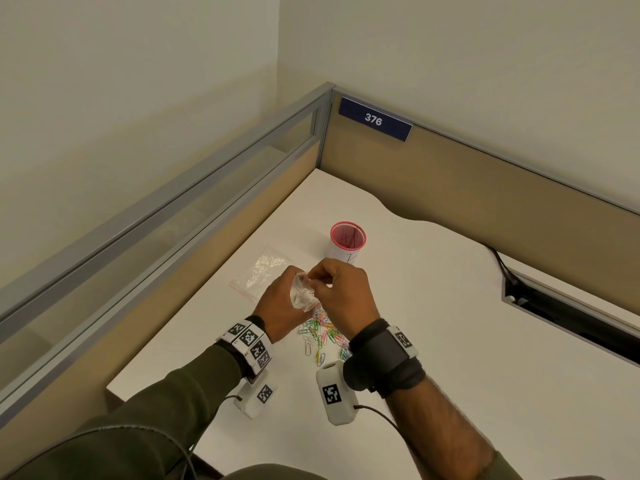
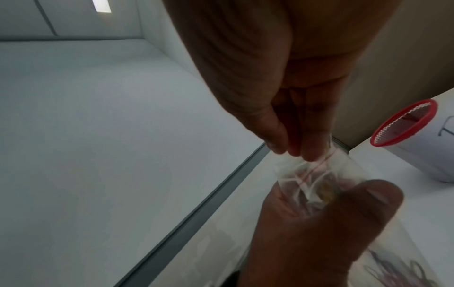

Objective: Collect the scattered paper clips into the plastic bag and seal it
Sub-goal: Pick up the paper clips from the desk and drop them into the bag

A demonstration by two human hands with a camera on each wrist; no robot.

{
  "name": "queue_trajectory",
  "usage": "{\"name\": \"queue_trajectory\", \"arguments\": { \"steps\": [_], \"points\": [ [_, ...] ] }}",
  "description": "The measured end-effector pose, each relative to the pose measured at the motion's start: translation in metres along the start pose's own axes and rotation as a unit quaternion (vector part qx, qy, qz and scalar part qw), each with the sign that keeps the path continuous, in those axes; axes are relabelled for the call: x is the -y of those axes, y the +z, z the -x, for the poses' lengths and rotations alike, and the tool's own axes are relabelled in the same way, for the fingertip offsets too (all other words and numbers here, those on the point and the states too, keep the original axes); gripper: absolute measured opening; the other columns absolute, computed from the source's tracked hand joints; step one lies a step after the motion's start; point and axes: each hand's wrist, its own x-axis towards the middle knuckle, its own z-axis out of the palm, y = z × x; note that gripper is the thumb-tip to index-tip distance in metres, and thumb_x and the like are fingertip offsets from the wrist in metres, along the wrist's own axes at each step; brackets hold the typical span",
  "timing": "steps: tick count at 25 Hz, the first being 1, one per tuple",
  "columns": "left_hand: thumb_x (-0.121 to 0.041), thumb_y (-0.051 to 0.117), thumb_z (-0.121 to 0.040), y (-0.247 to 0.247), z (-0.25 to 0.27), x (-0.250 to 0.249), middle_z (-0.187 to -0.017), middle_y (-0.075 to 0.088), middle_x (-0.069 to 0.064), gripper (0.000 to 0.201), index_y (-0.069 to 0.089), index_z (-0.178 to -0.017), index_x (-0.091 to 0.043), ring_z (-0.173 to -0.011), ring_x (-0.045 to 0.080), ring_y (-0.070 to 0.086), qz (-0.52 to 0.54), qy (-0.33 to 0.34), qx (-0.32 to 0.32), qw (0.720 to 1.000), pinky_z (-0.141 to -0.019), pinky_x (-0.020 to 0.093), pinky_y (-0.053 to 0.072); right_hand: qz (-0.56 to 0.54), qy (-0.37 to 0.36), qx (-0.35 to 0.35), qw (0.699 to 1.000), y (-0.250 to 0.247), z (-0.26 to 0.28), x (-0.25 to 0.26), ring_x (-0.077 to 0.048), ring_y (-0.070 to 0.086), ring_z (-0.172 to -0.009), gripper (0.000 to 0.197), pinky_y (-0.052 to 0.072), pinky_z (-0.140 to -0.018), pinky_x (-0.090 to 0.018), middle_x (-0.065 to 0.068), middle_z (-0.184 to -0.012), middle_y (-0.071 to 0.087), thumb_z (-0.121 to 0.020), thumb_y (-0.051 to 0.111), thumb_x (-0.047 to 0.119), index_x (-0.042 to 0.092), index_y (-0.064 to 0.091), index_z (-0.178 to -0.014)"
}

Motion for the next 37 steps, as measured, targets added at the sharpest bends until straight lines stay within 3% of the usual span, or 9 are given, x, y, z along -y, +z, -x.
{"name": "queue_trajectory", "arguments": {
  "steps": [4,7,13,17,21,26,29,32,37],
  "points": [
    [-0.021,0.080,-0.080,-0.004,0.004,-0.001,-0.107,0.064,-0.002,0.043,0.050,-0.112,-0.019,-0.100,0.009,0.061,0.004,0.006,-0.006,1.000,-0.077,0.008,0.045,-0.080,0.011,-0.051,0.995,-0.016,-0.005,-0.007,-0.013,0.067,-0.075,0.016,0.058,-0.072,-0.024,0.002,-0.085,0.068,-0.089,0.057,0.004,0.016,0.068,-0.091],
    [-0.019,0.081,-0.080,-0.011,0.008,0.000,-0.108,0.064,-0.002,0.043,0.052,-0.112,-0.016,-0.103,0.010,0.060,0.013,0.009,-0.019,1.000,-0.077,0.000,0.040,-0.043,0.053,-0.063,0.996,-0.021,-0.019,-0.054,-0.017,0.068,-0.078,0.016,0.059,-0.076,-0.030,-0.001,-0.087,0.071,-0.088,0.057,0.004,0.013,0.070,-0.092],
    [-0.020,0.082,-0.079,-0.036,0.017,0.012,-0.109,0.064,-0.004,0.046,0.051,-0.113,-0.020,-0.110,0.012,0.061,0.049,0.011,-0.039,0.998,-0.092,0.019,0.047,0.205,0.232,0.097,0.946,0.004,-0.031,-0.159,-0.028,0.050,-0.125,0.033,0.039,-0.107,-0.036,-0.011,-0.135,0.052,-0.092,0.050,0.008,0.010,0.059,-0.124],
    [-0.017,0.082,-0.078,-0.044,0.018,0.019,-0.109,0.065,-0.003,0.045,0.053,-0.111,-0.016,-0.110,0.013,0.061,0.058,0.001,-0.057,0.997,-0.093,0.020,0.046,0.292,0.189,0.146,0.926,0.011,-0.043,-0.162,-0.032,0.042,-0.127,0.043,0.041,-0.106,-0.040,-0.014,-0.136,0.042,-0.090,0.051,0.008,0.009,0.049,-0.133],
    [-0.024,0.082,-0.076,-0.047,0.010,0.025,-0.111,0.065,-0.004,0.046,0.052,-0.110,-0.017,-0.112,0.016,0.062,0.067,-0.013,-0.055,0.996,-0.092,0.022,0.047,0.327,0.178,0.150,0.916,0.019,-0.044,-0.172,-0.031,0.043,-0.119,0.036,0.045,-0.100,-0.041,-0.014,-0.129,0.043,-0.087,0.052,0.009,0.007,0.053,-0.123],
    [-0.032,0.078,-0.072,-0.054,0.011,0.029,-0.111,0.066,-0.004,0.048,0.052,-0.110,-0.018,-0.112,0.017,0.062,0.078,-0.010,-0.075,0.994,-0.096,0.030,0.050,0.286,0.095,0.122,0.946,0.047,-0.009,-0.164,-0.024,0.049,-0.113,0.031,0.046,-0.095,-0.032,-0.007,-0.121,0.052,-0.093,0.047,0.011,0.014,0.059,-0.121],
    [-0.034,0.078,-0.071,-0.051,0.010,0.030,-0.112,0.066,-0.004,0.049,0.052,-0.110,-0.017,-0.113,0.018,0.062,0.081,-0.008,-0.066,0.994,-0.096,0.032,0.050,0.227,0.162,0.058,0.959,0.028,-0.002,-0.176,-0.025,0.051,-0.117,0.034,0.044,-0.101,-0.034,-0.007,-0.124,0.056,-0.094,0.045,0.007,0.015,0.062,-0.122],
    [-0.040,0.077,-0.069,-0.047,0.012,0.029,-0.112,0.066,-0.005,0.052,0.052,-0.110,-0.019,-0.112,0.017,0.062,0.081,-0.005,-0.059,0.995,-0.097,0.032,0.049,0.249,0.193,0.084,0.945,0.019,0.003,-0.185,-0.028,0.048,-0.119,0.036,0.042,-0.102,-0.035,-0.010,-0.126,0.052,-0.092,0.047,0.006,0.013,0.061,-0.124],
    [-0.022,0.082,-0.076,-0.041,0.011,0.026,-0.114,0.065,-0.003,0.046,0.052,-0.110,-0.018,-0.114,0.017,0.061,0.071,-0.004,-0.058,0.996,-0.099,0.035,0.049,0.217,0.129,0.138,0.958,0.031,0.018,-0.171,-0.026,0.057,-0.107,0.026,0.046,-0.093,-0.030,-0.008,-0.114,0.057,-0.096,0.049,0.015,0.013,0.067,-0.115]
  ]
}}
